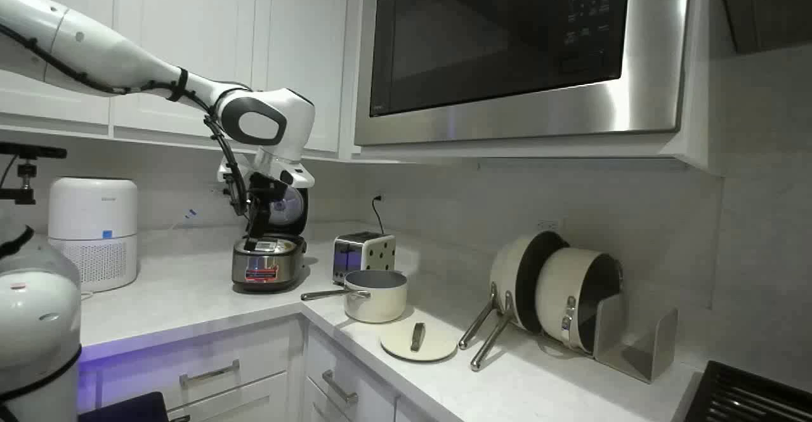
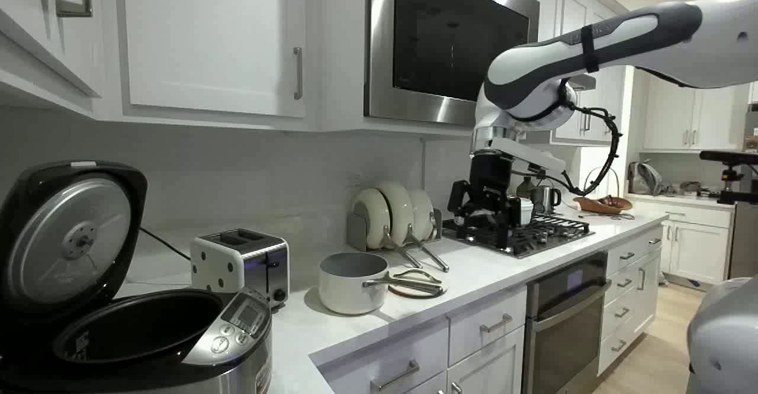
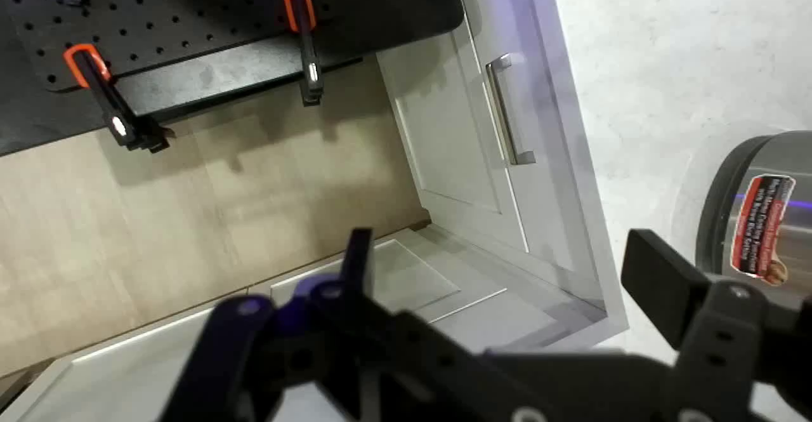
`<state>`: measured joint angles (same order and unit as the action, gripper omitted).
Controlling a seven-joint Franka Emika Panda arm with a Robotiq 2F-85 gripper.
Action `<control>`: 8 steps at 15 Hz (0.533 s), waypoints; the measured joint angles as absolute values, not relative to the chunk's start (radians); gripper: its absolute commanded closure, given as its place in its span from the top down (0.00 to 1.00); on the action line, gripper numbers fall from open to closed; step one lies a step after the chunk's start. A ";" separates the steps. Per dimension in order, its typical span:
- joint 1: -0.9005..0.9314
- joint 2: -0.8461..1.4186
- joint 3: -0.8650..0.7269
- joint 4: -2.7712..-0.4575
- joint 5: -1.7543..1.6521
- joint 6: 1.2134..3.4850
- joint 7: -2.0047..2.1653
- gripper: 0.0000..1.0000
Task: Remove the lid from the countertop and place it on the white pot
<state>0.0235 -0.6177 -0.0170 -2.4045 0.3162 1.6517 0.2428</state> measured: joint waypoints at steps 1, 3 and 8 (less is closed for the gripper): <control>0.024 -0.618 -0.017 -2.405 0.316 1.652 0.243 1.00; 0.017 -0.616 -0.015 -2.404 0.315 1.653 0.241 1.00; -0.026 -0.554 -0.020 -2.399 0.250 1.713 0.199 1.00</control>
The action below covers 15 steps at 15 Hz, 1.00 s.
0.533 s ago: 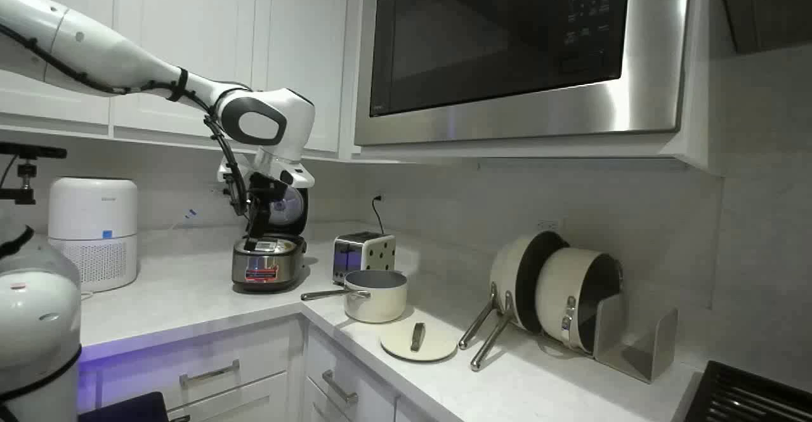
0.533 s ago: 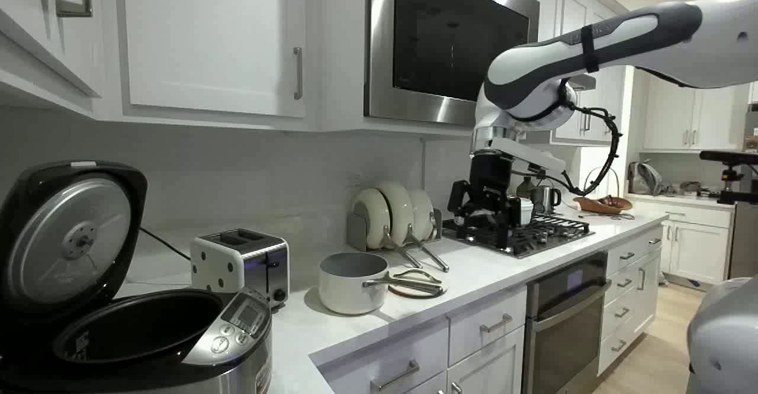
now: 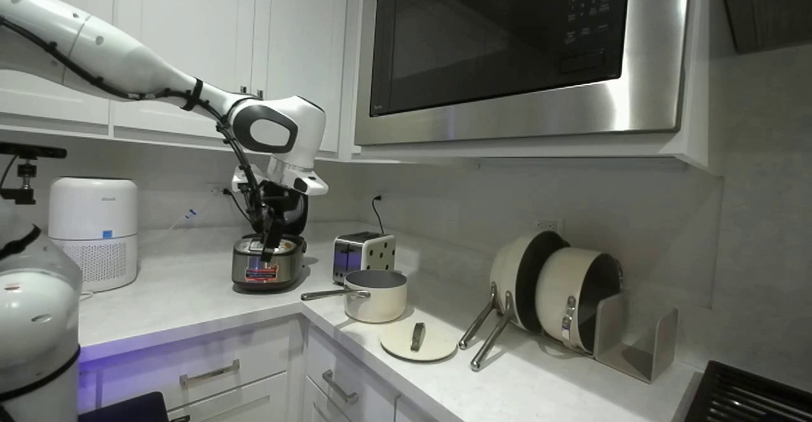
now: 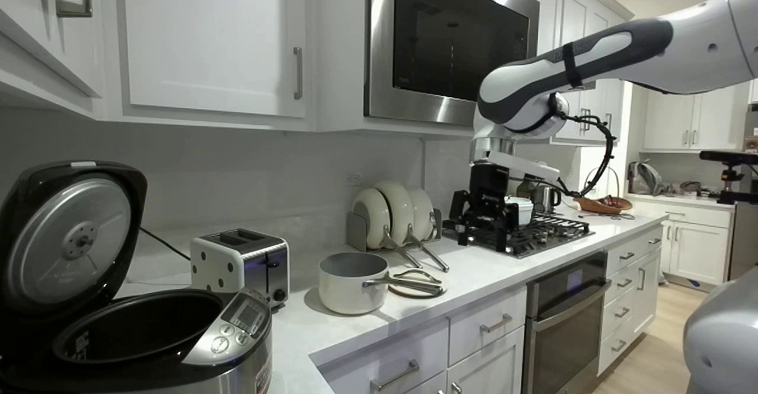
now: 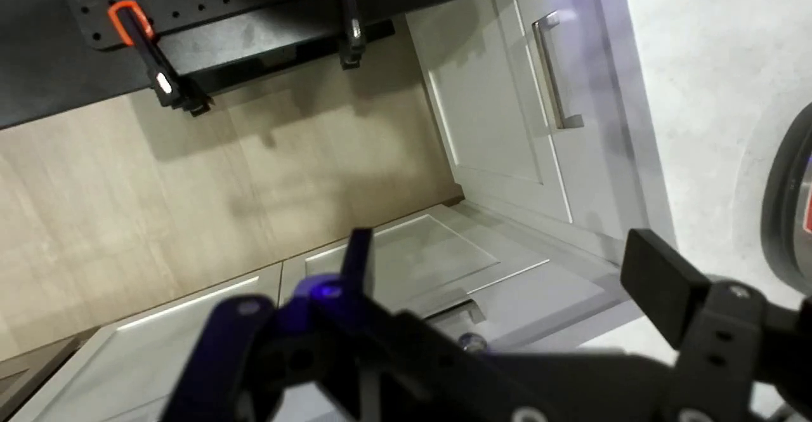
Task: Remove the lid from the countertop and place it on the white pot
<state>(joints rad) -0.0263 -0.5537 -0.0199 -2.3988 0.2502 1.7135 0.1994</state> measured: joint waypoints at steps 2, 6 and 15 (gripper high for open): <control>-0.044 -0.505 -0.027 -2.392 0.212 1.752 0.169 1.00; -0.060 -0.393 -0.048 -2.356 0.133 1.803 0.102 1.00; -0.090 -0.121 -0.136 -2.118 -0.035 1.796 -0.159 1.00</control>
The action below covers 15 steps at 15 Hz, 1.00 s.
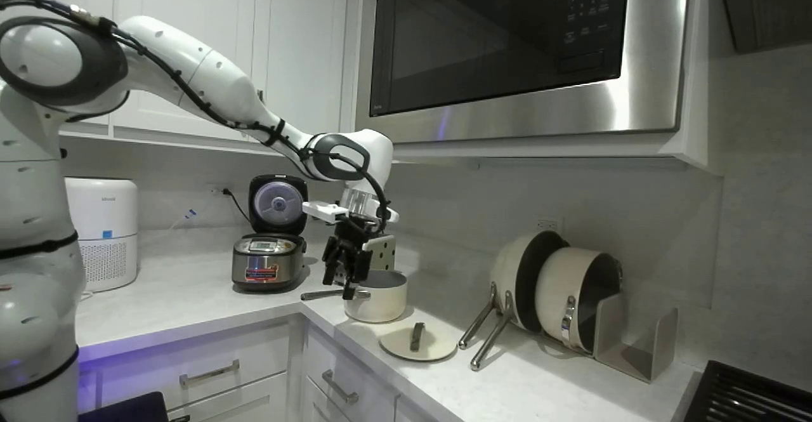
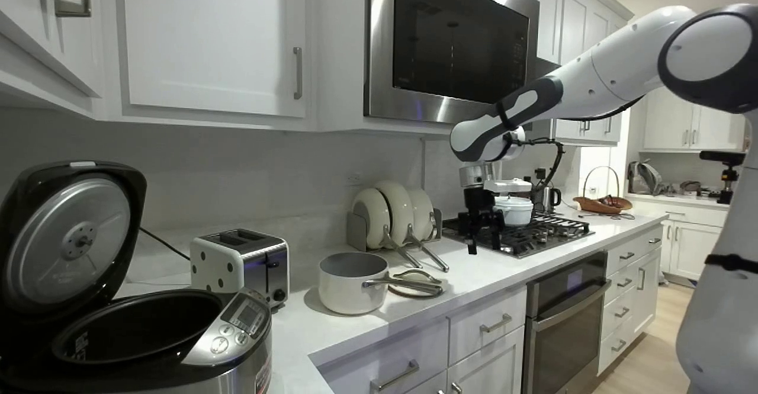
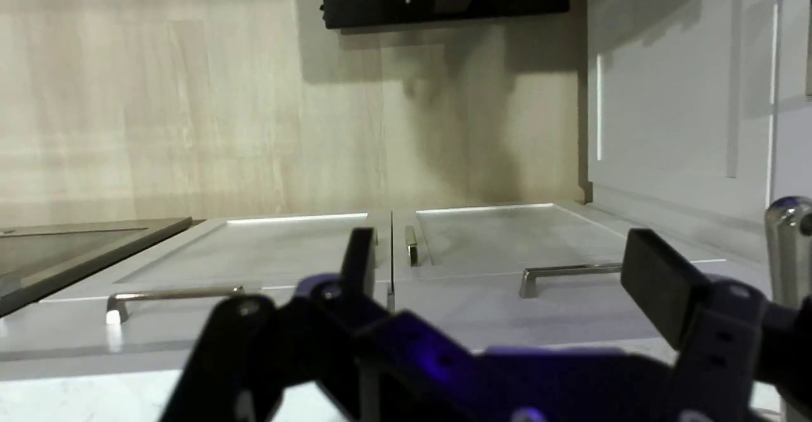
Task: Remove the lid from the countertop and place it on the white pot
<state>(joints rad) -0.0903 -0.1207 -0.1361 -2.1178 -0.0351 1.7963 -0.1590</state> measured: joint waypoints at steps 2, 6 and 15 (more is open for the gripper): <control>-0.103 -0.057 -0.155 -2.054 -0.047 1.785 -0.245 1.00; -0.132 0.060 -0.165 -1.953 -0.099 1.764 -0.428 1.00; -0.170 0.229 -0.164 -1.827 -0.186 1.705 -0.698 1.00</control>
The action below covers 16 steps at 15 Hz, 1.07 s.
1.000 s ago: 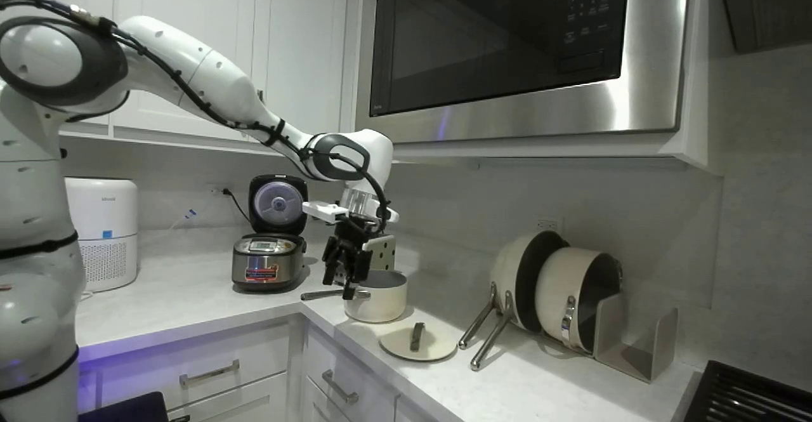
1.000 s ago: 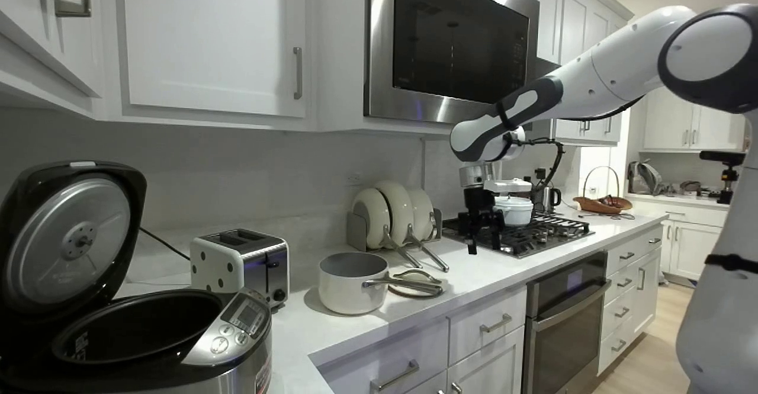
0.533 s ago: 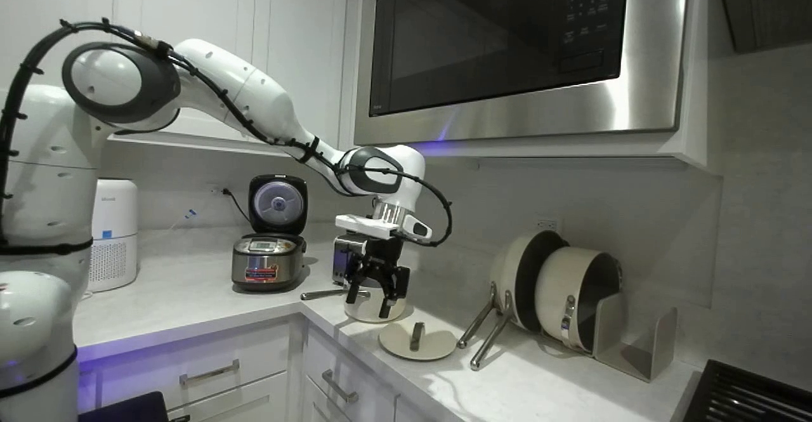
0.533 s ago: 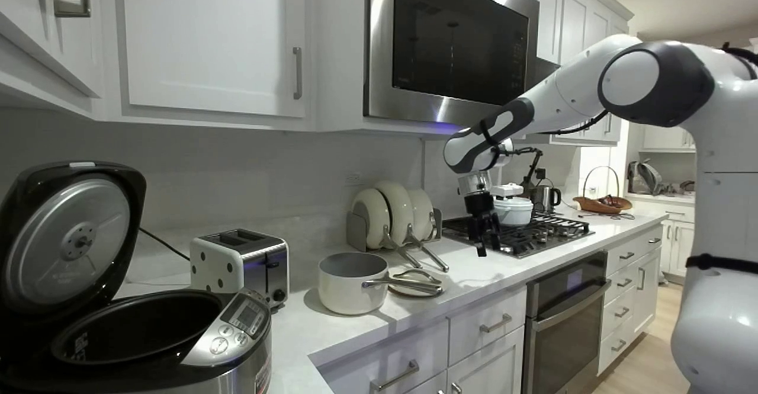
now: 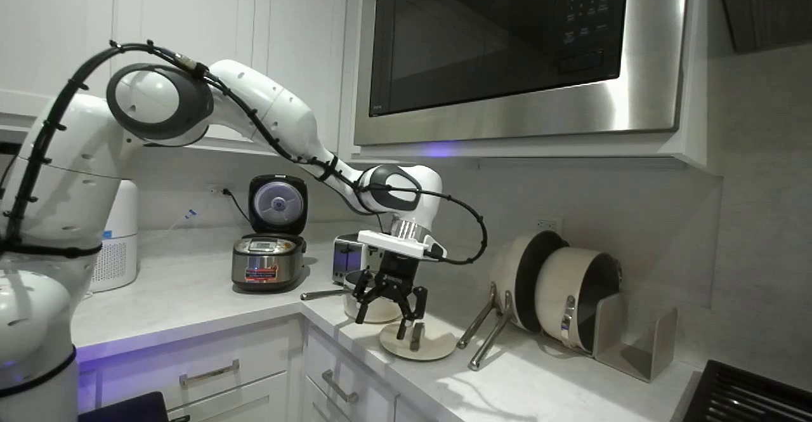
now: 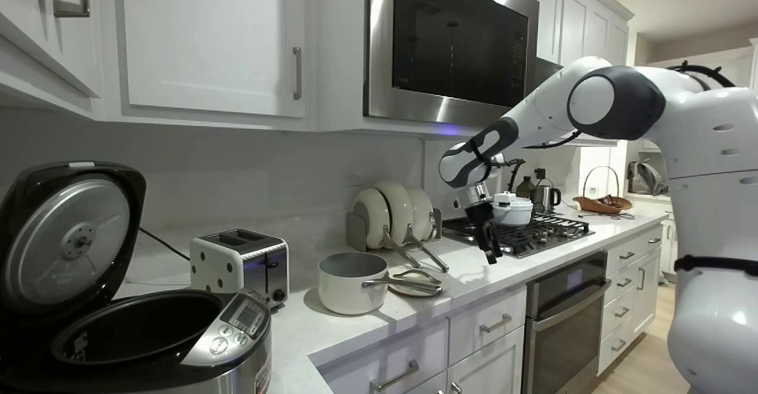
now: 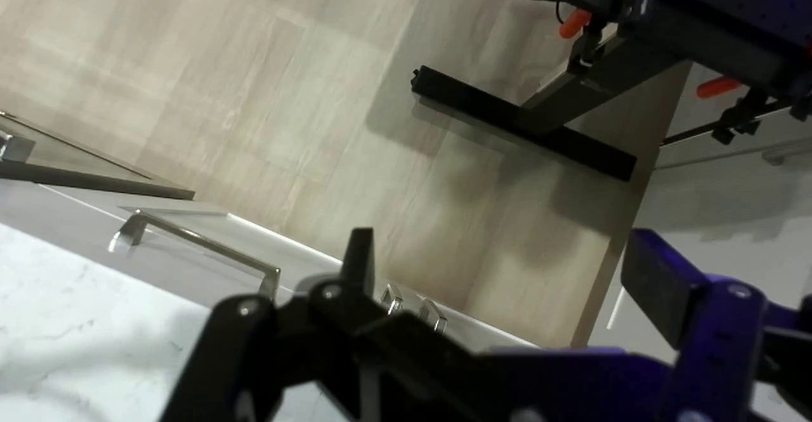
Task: Remove the lid from the countertop and place it on the white pot
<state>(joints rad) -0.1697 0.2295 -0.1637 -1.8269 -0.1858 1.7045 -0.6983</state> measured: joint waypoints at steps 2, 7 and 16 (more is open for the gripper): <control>-0.176 0.250 -0.158 -1.814 -0.180 1.708 -0.705 1.00; -0.182 0.292 -0.135 -1.802 -0.148 1.754 -0.705 1.00; -0.188 0.325 -0.099 -1.843 -0.065 2.008 -0.704 1.00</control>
